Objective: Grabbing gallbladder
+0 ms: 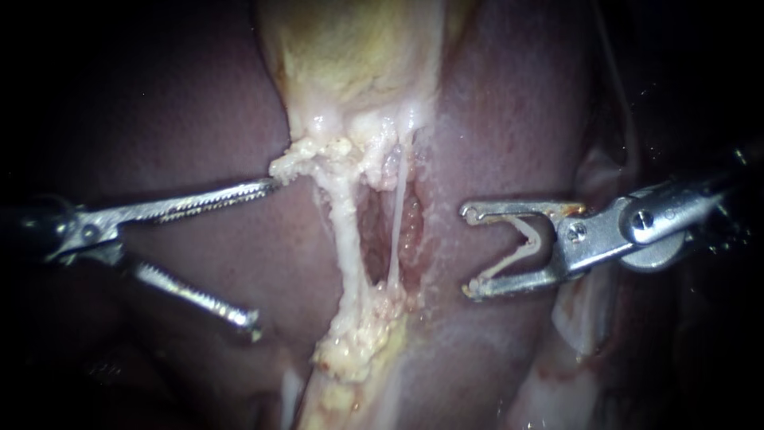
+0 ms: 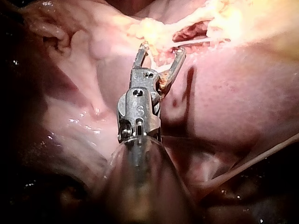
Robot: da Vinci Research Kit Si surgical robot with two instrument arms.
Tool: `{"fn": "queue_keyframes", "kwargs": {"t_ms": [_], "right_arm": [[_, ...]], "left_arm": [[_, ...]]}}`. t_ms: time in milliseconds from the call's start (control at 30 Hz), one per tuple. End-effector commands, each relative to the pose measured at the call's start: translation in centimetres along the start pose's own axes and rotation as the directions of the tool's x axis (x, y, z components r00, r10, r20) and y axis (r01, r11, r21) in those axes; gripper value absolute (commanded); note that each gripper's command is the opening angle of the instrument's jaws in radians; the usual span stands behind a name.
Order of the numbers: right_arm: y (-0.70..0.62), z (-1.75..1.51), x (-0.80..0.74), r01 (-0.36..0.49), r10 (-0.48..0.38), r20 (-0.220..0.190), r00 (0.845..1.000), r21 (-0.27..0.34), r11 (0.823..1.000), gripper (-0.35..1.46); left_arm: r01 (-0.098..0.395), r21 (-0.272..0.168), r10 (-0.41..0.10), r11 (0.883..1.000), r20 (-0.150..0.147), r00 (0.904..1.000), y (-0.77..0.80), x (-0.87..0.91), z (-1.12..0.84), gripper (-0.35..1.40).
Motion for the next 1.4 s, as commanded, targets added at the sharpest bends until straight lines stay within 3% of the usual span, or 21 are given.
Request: {"fn": "queue_keyframes", "kwargs": {"t_ms": [33,233,567,700,1000,1067,1133,1233,1400], "right_arm": [[0.0,0.0,0.0,0.0,0.0,0.0,1.0,0.0,1.0,0.5],[0.0,0.0,-0.01,0.0,0.0,0.0,1.0,0.0,1.0,0.5],[0.0,0.01,-0.01,0.0,0.0,0.0,1.0,0.0,1.0,0.5],[0.0,0.01,-0.01,0.0,0.0,0.0,1.0,0.0,1.0,0.5],[0.0,0.02,0.0,0.001,-0.001,0.001,1.0,-0.001,1.0,0.5],[0.0,0.02,0.0,0.001,-0.001,0.001,1.0,0.0,1.0,0.5],[0.0,0.03,0.0,0.001,-0.001,0.001,1.0,-0.001,1.0,0.5],[0.0,0.03,0.0,0.001,-0.001,0.001,1.0,-0.001,1.0,0.5],[0.0,0.02,0.0,0.0,0.0,0.001,1.0,0.0,1.0,0.5]], "left_arm": [[0.0,0.001,0.0,1.0,0.0,1.0,-0.01,0.01,-0.01,1.03],[0.025,0.086,-0.027,0.996,0.023,0.9994,-0.22,0.17,-0.05,0.98],[0.105,0.19,-0.113,0.976,0.034,0.993,-0.57,0.03,0.1,0.79],[0.171,0.209,-0.18,0.963,0.022,0.9834,-0.63,0.01,0.17,0.52],[0.286,0.223,-0.294,0.932,0.001,0.9558,-0.67,-0.01,0.19,0.29],[0.296,0.223,-0.307,0.929,0.016,0.9515,-0.68,-0.02,0.16,0.05],[0.299,0.227,-0.316,0.927,0.039,0.9481,-0.7,-0.04,0.13,-0.35],[0.306,0.247,-0.332,0.92,0.071,0.9407,-0.7,-0.05,0.1,-0.35],[0.326,0.263,-0.356,0.908,0.077,0.9312,-0.65,0.03,0.06,-0.35]]}}
